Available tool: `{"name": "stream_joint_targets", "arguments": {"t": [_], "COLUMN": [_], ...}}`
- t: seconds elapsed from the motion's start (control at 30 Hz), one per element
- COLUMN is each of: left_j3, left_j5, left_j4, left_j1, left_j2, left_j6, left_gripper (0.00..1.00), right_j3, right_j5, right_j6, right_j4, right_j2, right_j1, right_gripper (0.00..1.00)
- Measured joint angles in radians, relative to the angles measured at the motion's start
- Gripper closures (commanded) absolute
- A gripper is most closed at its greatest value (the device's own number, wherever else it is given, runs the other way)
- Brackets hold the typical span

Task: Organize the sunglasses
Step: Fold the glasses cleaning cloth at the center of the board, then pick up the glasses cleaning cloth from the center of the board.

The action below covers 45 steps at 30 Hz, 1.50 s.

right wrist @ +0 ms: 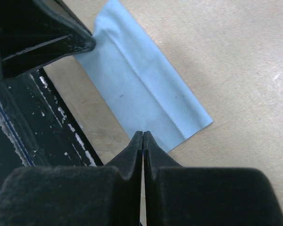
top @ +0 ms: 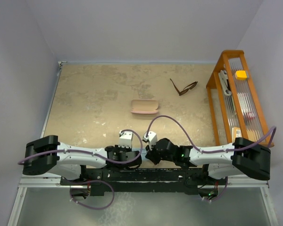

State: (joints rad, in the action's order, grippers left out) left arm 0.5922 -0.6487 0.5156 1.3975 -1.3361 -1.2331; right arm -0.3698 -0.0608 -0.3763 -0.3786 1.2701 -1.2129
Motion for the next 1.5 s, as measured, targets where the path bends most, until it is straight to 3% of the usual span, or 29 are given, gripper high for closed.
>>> {"name": "stream_joint_targets", "arguments": {"t": [0.27,0.5,0.97,1.5], "left_j3": [0.011,-0.053,-0.156,-0.191], "left_j5": [0.026,0.056,0.092,0.118], "left_j4": [-0.054,-0.144,-0.161,-0.188], "left_j1": [-0.017,-0.026,-0.028,-0.029], "left_j2": [0.059,0.098,0.22,0.254], "left_j6": [0.022,0.026,0.094,0.127], "left_gripper": [1.0,1.0,1.0,1.0], "right_j3": [-0.021,-0.159,-0.372,-0.353], "right_j5": [-0.109,-0.18,-0.377,-0.445], "right_j6": [-0.066,-0.16,-0.395,-0.476], "right_j4": [0.138,0.315,0.558,0.608], "right_j2": [-0.034,-0.054,0.187,0.157], "right_j1": [0.0,0.0,-0.14,-0.173], "right_gripper": [0.96,0.92,0.79,0.74]}}
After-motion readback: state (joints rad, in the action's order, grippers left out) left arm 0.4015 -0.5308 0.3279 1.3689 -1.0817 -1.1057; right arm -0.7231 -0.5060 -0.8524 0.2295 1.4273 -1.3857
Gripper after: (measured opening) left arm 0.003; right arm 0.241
